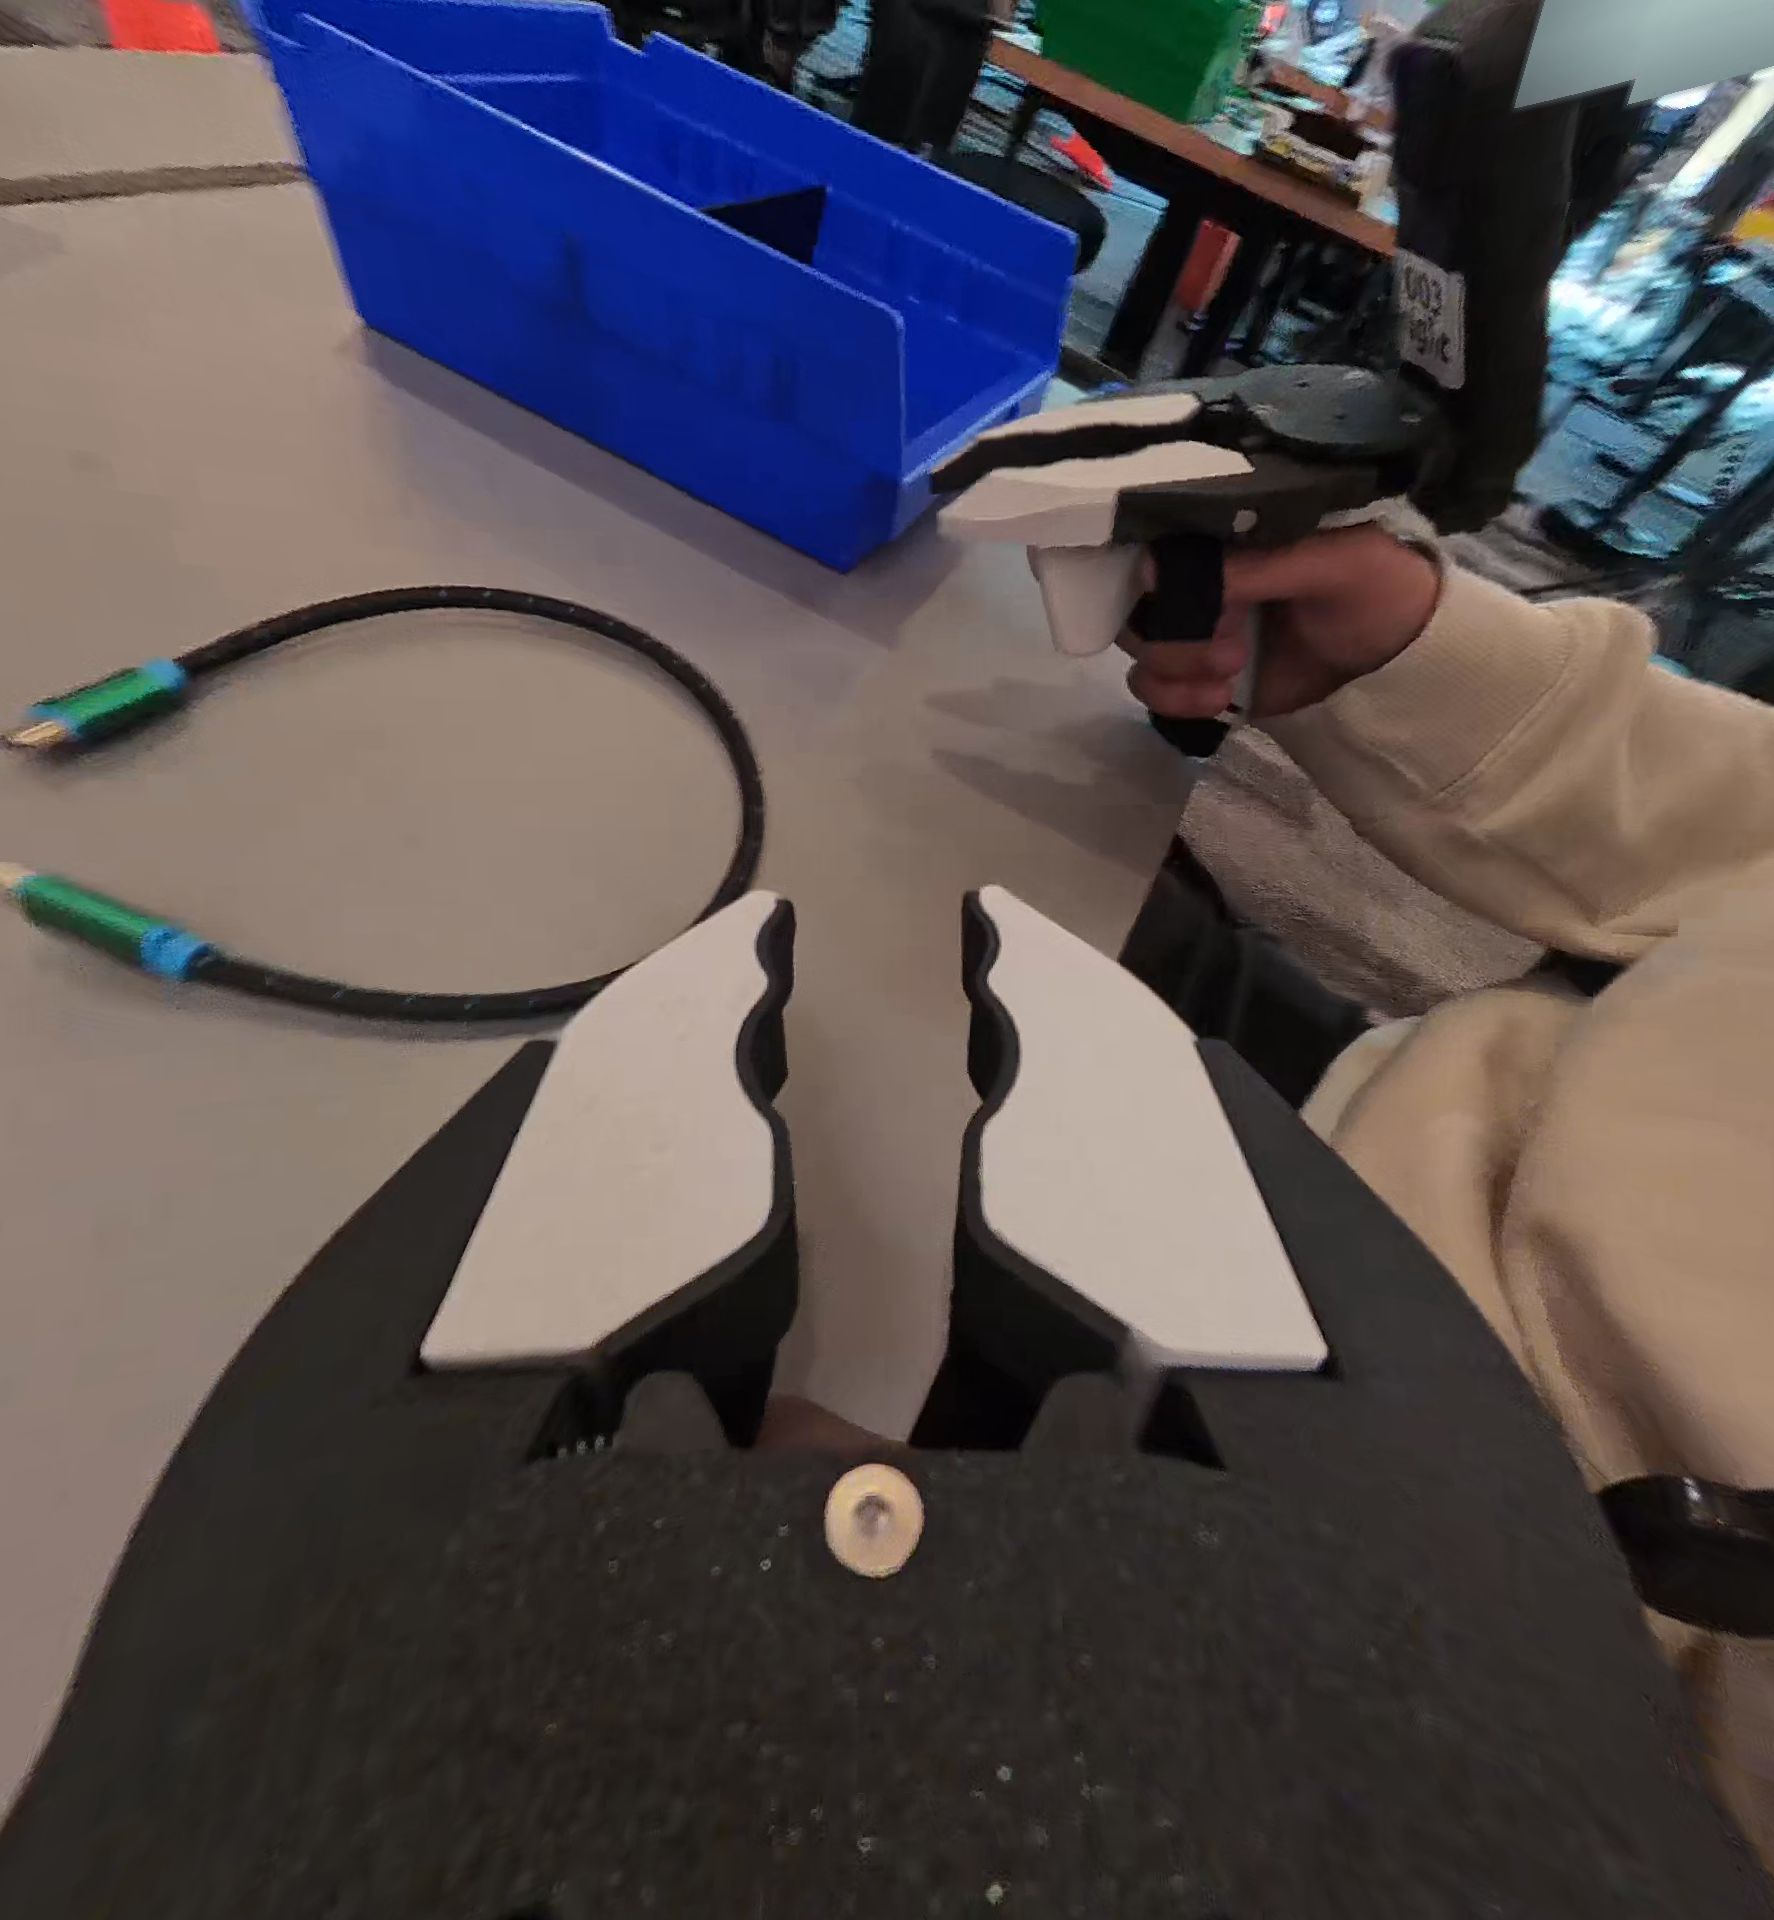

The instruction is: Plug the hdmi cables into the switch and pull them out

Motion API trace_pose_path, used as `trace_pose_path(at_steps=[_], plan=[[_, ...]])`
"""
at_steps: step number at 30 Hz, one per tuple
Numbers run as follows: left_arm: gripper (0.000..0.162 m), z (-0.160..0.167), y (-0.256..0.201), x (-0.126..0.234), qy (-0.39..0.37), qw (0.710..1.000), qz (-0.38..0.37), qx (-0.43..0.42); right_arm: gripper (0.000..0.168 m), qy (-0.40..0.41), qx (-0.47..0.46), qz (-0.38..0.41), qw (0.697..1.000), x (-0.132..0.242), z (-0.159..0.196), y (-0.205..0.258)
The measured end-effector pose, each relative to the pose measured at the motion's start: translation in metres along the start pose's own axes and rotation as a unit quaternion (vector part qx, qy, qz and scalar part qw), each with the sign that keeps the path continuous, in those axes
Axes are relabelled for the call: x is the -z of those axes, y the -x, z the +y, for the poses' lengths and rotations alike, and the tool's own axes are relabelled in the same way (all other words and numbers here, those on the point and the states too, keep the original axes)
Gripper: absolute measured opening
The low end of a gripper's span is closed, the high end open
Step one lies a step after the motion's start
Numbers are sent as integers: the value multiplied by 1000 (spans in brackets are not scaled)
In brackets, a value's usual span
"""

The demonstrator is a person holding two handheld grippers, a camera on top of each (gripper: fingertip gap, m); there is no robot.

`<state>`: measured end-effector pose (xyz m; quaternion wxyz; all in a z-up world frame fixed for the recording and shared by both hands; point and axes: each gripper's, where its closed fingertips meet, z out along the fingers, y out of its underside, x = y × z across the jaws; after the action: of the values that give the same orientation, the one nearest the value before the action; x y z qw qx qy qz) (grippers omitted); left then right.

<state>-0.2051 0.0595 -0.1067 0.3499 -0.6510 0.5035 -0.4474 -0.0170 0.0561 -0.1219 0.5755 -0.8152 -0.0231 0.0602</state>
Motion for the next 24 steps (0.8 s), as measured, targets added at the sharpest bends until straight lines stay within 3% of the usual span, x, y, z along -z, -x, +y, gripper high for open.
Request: trace_pose_path(at_steps=[12,17,20,24], plan=[[27,8,67,42,-11,994,-101,-30,24,-48,6,-22,999,-26,-23,3],[27,-1,69,59,-9,998,-60,-28,24,-56,-28,-57,996,-50,-30,15],[27,-18,79,91,37,998,-6,-52,24,-48,-3,-67,997,-60,-31,22],[28,-38,152,139,132,983,-59,-110,24,-62,-9,-74,995,-63,-36,19]])
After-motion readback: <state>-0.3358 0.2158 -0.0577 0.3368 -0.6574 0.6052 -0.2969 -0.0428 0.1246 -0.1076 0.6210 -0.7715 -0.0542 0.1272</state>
